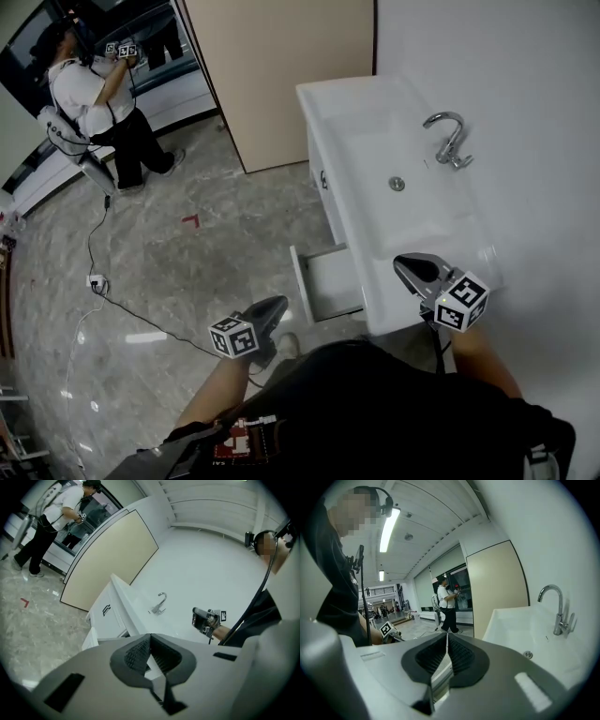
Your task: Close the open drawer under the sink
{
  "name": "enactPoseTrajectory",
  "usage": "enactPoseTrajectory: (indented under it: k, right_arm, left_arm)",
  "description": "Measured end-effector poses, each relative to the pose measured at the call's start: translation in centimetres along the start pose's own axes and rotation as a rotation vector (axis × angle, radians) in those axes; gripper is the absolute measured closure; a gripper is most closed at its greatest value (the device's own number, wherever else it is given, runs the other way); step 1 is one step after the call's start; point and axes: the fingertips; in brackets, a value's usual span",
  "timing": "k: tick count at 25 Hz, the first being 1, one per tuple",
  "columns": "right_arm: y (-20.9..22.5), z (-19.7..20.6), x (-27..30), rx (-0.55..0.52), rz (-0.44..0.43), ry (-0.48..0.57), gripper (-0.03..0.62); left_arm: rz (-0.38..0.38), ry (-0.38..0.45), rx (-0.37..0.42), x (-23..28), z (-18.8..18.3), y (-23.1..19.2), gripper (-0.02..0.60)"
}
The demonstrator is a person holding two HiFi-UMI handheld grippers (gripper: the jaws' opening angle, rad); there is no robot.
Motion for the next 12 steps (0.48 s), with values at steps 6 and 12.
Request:
enactPoseTrajectory:
  k: [6, 12]
  right_arm:
    - [-0.3, 1.1, 4.3, 0.040, 0.026, 0.016, 0.591]
    - [0.6, 2.4, 8.6, 0.026, 0.033, 0.019, 0.591]
  left_arm:
    - [-0.001, -0.080, -0.007, 1.5, 1.4, -5.0, 0.581]
    - [-0.037, -0.092, -0.104, 3.2, 4.1, -10.0, 0.581]
Point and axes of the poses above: the fingertips, and each gripper's own axes: x forward along the fingers, y to its right, z out of its underside, and after that the axes turned 7 degrees about y, right-handed
